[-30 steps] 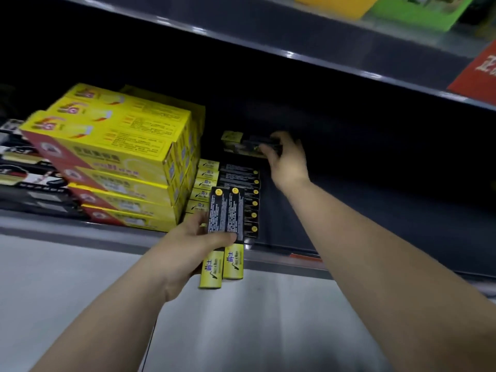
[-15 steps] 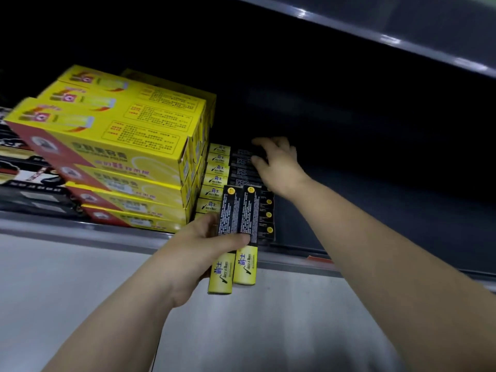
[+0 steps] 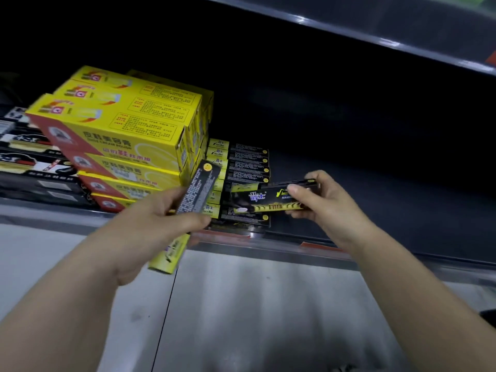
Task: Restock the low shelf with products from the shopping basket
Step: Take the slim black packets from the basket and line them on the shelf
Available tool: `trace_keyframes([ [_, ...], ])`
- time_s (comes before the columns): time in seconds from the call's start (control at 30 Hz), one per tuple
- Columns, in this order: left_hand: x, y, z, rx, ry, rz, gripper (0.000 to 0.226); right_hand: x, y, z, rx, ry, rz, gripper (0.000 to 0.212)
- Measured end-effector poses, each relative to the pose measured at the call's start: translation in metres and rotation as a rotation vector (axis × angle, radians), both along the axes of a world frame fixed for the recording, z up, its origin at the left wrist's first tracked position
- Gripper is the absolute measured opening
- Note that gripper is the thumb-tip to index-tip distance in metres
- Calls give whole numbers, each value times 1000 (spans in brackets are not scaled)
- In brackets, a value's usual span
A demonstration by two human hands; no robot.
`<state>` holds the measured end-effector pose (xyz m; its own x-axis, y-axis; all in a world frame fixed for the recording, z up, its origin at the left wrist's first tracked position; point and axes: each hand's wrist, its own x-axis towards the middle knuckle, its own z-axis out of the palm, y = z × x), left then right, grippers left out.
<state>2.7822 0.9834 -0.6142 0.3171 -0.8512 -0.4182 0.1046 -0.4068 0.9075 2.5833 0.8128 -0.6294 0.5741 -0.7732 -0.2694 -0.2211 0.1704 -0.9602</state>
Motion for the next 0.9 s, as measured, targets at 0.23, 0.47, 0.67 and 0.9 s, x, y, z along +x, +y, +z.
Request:
trace_keyframes([
  [0.23,2,10,15,-11,-152,-90,19,28,23,-30,-313,244,215,29],
  [0.47,3,10,21,-78,-353,-53,24,38,18,-35,-402,283,263,40],
  [0.67,-4,3,18,-64,-479,9,17,41,23,-38,-442,272,249,46],
  [0.9,-14,-4,12,-94,-517,-18,15,39,25,-41,-498,342,230,52],
])
